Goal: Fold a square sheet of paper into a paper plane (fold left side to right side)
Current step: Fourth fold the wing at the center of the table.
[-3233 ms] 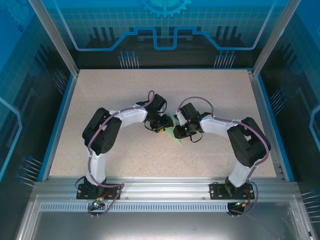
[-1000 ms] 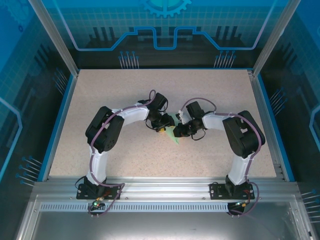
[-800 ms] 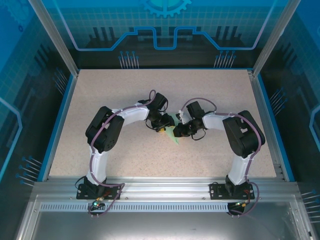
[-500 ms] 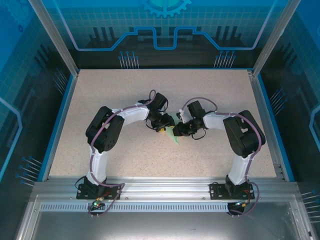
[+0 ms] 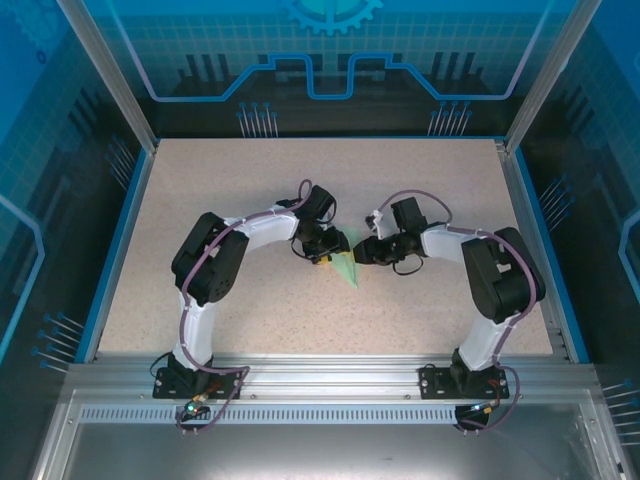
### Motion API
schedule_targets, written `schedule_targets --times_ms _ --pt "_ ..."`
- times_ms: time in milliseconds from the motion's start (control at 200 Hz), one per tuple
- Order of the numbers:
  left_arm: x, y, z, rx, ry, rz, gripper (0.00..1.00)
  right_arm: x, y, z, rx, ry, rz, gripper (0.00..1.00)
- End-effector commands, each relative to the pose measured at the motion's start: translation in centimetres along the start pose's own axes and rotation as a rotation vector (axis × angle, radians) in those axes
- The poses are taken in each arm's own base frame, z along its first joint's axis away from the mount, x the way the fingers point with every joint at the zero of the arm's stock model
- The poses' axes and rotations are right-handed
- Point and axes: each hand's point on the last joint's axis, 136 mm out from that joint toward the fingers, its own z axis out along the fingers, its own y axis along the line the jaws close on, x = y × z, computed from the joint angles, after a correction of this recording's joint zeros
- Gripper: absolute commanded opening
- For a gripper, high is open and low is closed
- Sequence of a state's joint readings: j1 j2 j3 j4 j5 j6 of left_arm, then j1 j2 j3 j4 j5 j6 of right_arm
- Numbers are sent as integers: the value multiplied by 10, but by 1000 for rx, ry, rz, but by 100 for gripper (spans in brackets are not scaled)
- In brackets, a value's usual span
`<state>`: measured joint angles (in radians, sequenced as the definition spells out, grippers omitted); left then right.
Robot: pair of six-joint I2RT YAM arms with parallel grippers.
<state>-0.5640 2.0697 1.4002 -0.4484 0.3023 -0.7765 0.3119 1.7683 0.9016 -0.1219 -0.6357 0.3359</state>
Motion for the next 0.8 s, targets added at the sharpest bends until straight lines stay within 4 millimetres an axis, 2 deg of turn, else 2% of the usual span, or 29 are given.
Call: schedule_targets --times_ms 0,170,555,790 --pt "9 31 19 -110 46 -27 52 -12 8 -19 -60 -57 5 35" --pt "9 32 19 -111 45 -27 51 -28 6 -29 -77 -91 50 35" --pt "9 31 19 -109 46 -26 51 -44 0 -10 -115 -71 134 32" --pt "9 31 21 -109 50 -26 50 -40 -2 -5 -109 -52 137 32"
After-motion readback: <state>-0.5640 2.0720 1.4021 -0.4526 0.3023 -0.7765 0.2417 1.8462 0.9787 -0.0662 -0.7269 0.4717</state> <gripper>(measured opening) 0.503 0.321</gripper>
